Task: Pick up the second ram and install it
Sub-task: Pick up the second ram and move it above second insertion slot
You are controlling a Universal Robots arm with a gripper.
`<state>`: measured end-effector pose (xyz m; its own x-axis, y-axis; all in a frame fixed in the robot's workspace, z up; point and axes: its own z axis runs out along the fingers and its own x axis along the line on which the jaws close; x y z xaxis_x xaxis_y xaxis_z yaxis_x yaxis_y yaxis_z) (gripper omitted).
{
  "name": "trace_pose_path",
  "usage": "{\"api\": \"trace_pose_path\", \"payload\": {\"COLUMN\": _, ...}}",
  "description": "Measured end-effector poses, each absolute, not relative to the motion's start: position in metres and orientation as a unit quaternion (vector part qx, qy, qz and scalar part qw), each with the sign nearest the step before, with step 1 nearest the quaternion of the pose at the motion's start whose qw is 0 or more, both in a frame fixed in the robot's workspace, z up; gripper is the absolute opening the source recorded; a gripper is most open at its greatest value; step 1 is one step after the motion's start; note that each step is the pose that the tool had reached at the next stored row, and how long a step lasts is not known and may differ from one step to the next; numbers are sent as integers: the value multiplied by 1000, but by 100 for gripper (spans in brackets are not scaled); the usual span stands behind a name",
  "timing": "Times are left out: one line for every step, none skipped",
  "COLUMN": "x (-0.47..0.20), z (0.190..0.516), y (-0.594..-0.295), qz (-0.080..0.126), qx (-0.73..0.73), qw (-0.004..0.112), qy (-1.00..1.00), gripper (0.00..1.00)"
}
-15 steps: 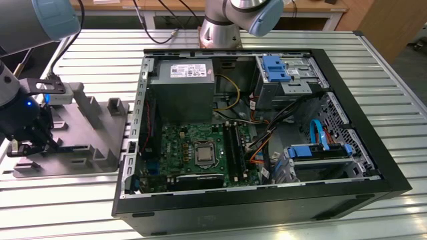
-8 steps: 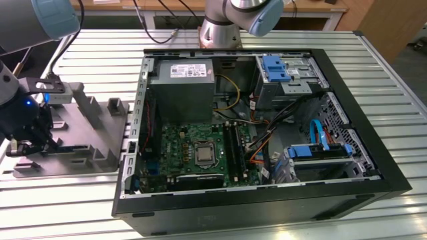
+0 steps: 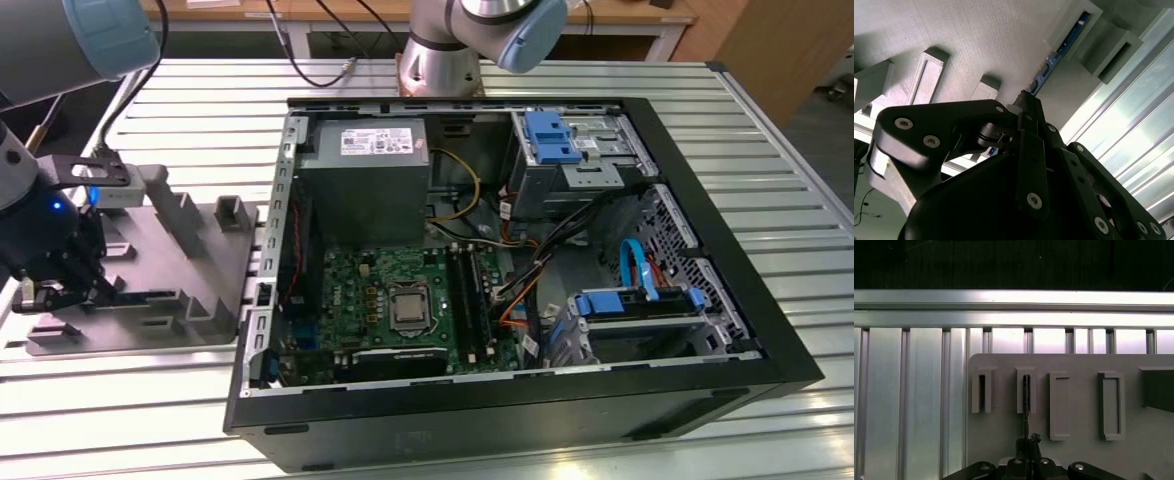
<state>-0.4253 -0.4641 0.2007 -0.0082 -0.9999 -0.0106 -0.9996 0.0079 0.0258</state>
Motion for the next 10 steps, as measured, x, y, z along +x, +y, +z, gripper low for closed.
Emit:
{"api": "trace_pose_path", "payload": {"x": -425, "z": 201, "y": -464, "qz": -13, "qx": 704, "qw": 5, "qy": -710, "gripper": 12}}
{"api": "trace_pose_path", "payload": {"x": -425, "z": 201, "y": -464, "qz": -13, "qx": 704, "qw": 5, "qy": -710, "gripper": 12}}
{"api": "trace_pose_path", "payload": {"x": -425, "z": 201, "y": -464, "qz": -13, "qx": 704, "qw": 5, "qy": -710, "gripper": 12}}
{"api": "trace_pose_path", "payload": {"x": -425, "z": 201, "y": -464, "qz": -13, "qx": 704, "qw": 5, "qy": -710, "gripper": 12}}
{"api": "trace_pose_path", "payload": {"x": -425, "z": 202, "y": -464, "qz": -13, "qx": 704, "qw": 6, "qy": -710, "gripper": 12}}
{"api": "trace_pose_path", "payload": {"x": -425, "z": 205, "y": -464, "qz": -13, "qx": 704, "qw": 5, "qy": -710, "gripper": 12}}
{"api": "trace_pose_path", "payload": {"x": -425, "z": 208, "y": -464, "qz": -13, "qx": 704, "qw": 5, "qy": -710, "gripper": 12}}
{"api": "trace_pose_path", "payload": {"x": -425, "z": 211, "y": -464, "qz": -13, "qx": 704, "qw": 5, "qy": -710, "gripper": 12}}
{"api": "trace_pose_path", "payload": {"x": -425, "z": 215, "y": -464, "qz": -13, "qx": 704, "qw": 5, "qy": -710, "gripper": 12}}
{"api": "trace_pose_path", "payload": {"x": -425, "z": 218, "y": -464, "qz": -13, "qx": 704, "qw": 5, "qy": -710, "gripper": 12}}
